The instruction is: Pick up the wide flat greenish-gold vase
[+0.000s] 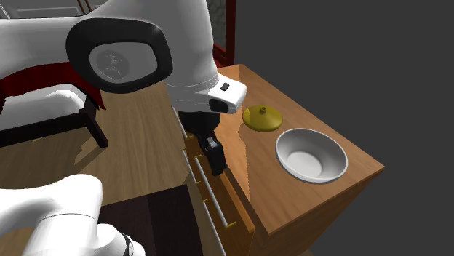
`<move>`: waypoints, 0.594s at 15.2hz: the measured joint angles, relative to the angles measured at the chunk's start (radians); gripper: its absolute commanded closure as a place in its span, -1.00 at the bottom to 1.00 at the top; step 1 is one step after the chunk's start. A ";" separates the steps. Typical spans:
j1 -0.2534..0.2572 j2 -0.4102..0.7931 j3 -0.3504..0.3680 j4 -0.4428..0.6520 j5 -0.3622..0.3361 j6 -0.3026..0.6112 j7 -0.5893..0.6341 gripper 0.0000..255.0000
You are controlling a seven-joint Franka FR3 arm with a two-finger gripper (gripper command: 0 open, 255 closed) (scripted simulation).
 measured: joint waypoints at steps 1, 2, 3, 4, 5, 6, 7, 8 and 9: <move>0.000 0.000 0.000 0.000 0.000 0.000 0.000 -1.00; 0.002 0.014 0.008 0.006 0.004 0.009 0.009 -1.00; 0.005 0.034 0.019 0.016 0.009 0.020 0.021 -1.00; 0.007 0.066 0.033 0.037 0.014 0.033 0.036 -1.00; 0.009 0.094 0.045 0.055 0.018 0.044 0.049 -1.00; 0.013 0.126 0.065 0.079 0.025 0.055 0.071 -1.00; 0.014 0.162 0.077 0.102 0.027 0.069 0.085 -1.00; 0.016 0.185 0.091 0.118 0.029 0.078 0.101 -1.00; 0.016 0.221 0.103 0.144 0.030 0.090 0.115 -1.00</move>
